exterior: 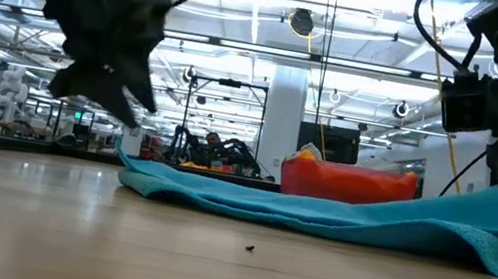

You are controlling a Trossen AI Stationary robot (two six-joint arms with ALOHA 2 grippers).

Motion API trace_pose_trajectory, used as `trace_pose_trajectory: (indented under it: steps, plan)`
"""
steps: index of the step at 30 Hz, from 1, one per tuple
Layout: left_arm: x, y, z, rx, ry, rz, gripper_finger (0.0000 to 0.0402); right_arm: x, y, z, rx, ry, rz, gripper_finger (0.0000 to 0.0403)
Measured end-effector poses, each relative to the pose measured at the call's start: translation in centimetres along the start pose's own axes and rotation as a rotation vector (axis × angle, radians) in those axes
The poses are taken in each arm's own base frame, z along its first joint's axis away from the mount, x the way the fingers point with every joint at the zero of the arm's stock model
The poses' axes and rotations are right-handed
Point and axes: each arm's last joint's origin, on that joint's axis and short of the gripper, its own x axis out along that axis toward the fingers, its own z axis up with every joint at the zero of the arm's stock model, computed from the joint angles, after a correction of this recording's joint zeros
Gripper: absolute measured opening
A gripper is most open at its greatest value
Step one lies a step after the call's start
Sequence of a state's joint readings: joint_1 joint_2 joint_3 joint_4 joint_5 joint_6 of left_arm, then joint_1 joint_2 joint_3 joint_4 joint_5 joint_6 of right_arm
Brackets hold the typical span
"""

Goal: Fold microfiber towels
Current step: Fold the blue microfiber cloth

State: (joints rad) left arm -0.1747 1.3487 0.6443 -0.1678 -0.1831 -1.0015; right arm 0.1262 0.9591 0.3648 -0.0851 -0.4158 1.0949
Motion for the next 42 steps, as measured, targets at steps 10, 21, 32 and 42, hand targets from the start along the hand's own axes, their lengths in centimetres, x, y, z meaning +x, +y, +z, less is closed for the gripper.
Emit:
trace_pose_trajectory:
  steps: [10, 21, 32, 42]
  plan:
    - [-0.3, -2.7, -3.2, 0.122, 0.041, -0.136, 0.0123, -0.5, 2.7, 1.3, -0.039, -0.109, 0.02, 0.0144]
    - [2.8, -5.3, -6.3, 0.441, -0.03, -0.132, 0.0198, 0.7, 6.0, 3.9, -0.188, -0.199, 0.037, 0.0144]
    - [7.7, -5.3, -5.5, 0.769, 0.049, 0.0, 0.0213, 3.6, 6.0, 6.3, -0.181, -0.273, 0.123, 0.0144]
    - [7.6, -6.6, -1.2, 0.619, 0.094, -0.205, 0.0011, 4.4, 4.2, 7.2, -0.176, -0.25, 0.016, 0.0144]
